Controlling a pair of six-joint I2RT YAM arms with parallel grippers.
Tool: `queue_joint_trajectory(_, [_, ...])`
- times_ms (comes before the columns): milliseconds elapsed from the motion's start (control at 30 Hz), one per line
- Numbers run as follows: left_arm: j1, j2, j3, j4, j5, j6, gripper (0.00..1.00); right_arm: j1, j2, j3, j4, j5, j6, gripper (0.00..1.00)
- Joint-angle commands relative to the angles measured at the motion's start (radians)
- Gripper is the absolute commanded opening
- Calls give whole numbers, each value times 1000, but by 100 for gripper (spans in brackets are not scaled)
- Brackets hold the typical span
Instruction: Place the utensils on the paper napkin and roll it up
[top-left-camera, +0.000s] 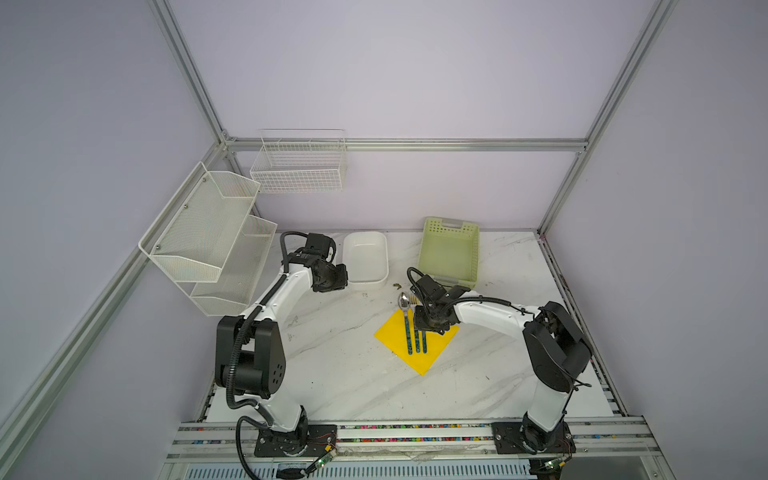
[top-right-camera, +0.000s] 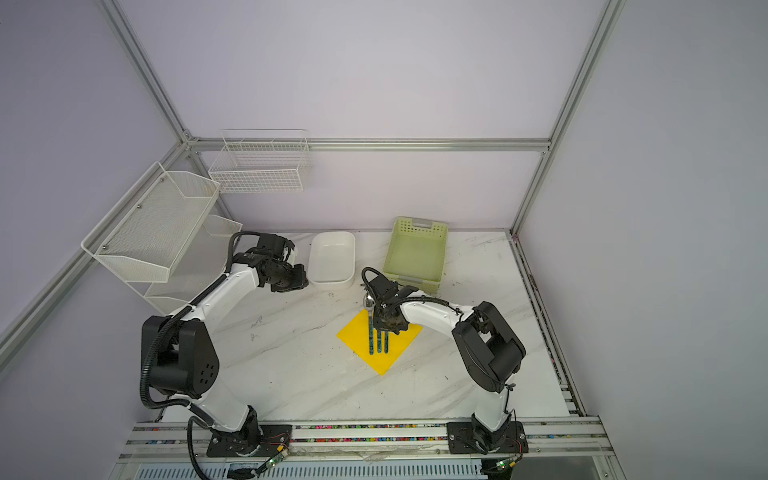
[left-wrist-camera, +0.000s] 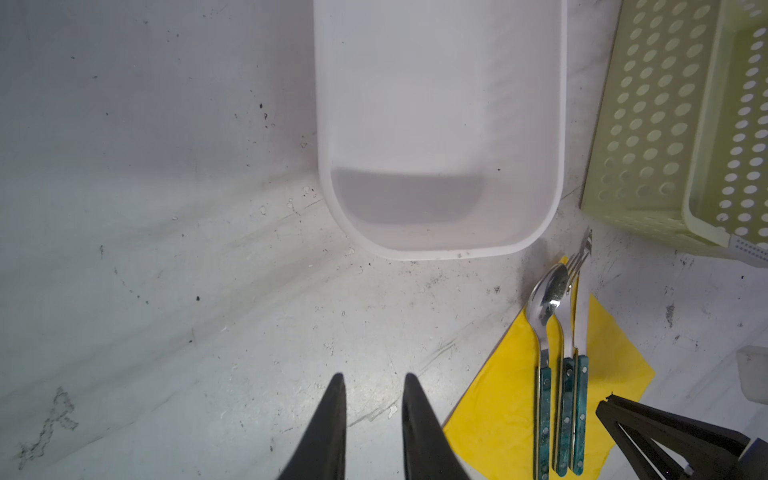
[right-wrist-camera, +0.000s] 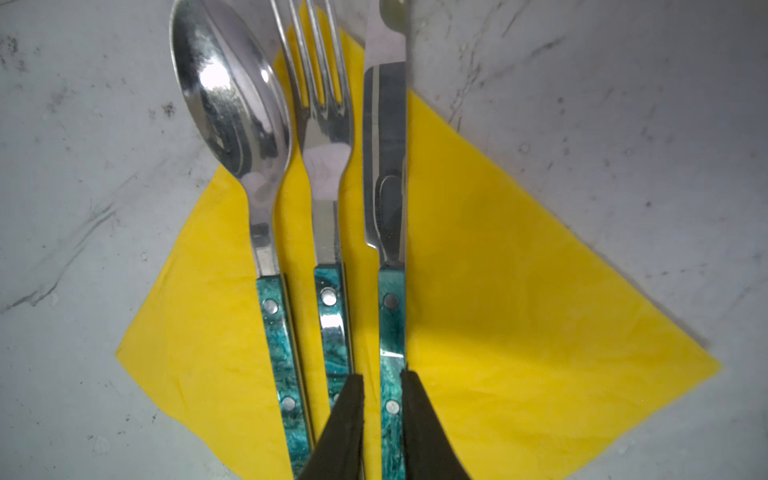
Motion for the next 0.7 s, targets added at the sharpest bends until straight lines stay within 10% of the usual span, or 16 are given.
queue_joint_trajectory(0, [18,-47,-31,29,18,-3,24,5,32,23,-33,25,23,22])
queue_joint_trajectory(667, [20,-53,-35,10,-22,10,24,5,76,37,-25,13,-1,19])
